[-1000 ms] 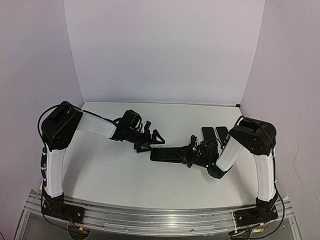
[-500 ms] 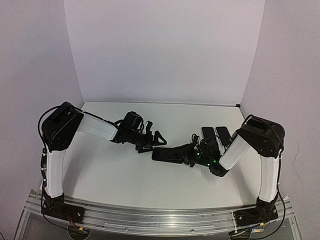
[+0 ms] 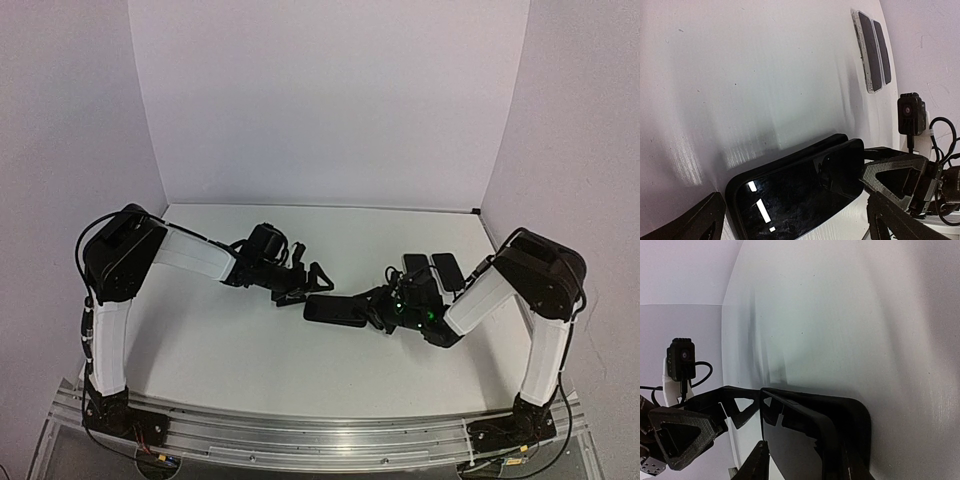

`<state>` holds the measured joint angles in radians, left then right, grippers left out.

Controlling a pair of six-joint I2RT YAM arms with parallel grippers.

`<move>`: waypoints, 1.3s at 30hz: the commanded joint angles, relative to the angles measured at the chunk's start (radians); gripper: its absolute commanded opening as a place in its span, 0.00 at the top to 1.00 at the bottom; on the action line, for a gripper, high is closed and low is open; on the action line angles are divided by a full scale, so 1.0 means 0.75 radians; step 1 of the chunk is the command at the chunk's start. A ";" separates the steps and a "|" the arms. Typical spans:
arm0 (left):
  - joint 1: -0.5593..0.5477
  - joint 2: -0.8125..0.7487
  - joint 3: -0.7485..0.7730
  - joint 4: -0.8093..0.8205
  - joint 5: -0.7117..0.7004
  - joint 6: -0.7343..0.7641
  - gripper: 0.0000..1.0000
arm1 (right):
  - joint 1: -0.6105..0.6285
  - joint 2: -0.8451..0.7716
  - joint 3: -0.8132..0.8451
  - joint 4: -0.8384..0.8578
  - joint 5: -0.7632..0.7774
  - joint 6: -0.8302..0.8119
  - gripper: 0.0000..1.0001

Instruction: Put the phone into the phone case

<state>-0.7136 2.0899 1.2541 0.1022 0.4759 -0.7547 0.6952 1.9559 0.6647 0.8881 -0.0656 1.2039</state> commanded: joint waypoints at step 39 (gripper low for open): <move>0.003 -0.025 0.005 -0.208 -0.013 0.102 0.00 | 0.002 -0.449 0.165 -0.947 -0.026 -0.098 0.48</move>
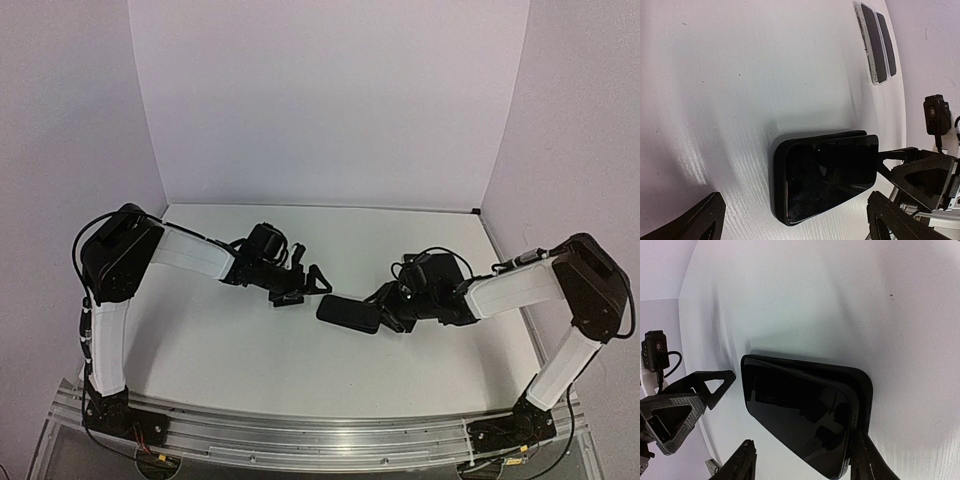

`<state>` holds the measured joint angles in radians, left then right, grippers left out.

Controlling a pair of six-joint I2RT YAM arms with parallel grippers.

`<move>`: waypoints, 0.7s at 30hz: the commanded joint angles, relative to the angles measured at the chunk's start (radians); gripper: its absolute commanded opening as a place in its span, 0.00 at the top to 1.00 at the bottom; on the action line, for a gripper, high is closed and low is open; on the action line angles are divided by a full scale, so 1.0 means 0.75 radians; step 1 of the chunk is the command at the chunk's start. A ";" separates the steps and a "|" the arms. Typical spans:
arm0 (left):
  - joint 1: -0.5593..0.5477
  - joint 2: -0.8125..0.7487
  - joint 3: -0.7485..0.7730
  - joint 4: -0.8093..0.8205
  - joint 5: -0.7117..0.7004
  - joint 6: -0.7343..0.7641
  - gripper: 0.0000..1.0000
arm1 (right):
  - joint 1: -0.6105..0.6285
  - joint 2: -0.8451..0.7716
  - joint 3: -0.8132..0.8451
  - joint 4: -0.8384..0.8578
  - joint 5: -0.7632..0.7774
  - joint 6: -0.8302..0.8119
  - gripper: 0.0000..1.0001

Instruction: Put the phone into the phone case

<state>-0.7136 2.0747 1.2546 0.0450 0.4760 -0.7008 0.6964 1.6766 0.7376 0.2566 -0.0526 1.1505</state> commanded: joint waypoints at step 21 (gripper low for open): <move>-0.027 0.145 0.241 -0.328 0.065 0.141 0.08 | -0.004 -0.006 0.214 -0.376 0.037 -0.113 0.63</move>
<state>-0.7203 2.1359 1.3958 -0.1151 0.5161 -0.6242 0.6961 1.6188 0.8299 -0.0041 -0.0061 1.1074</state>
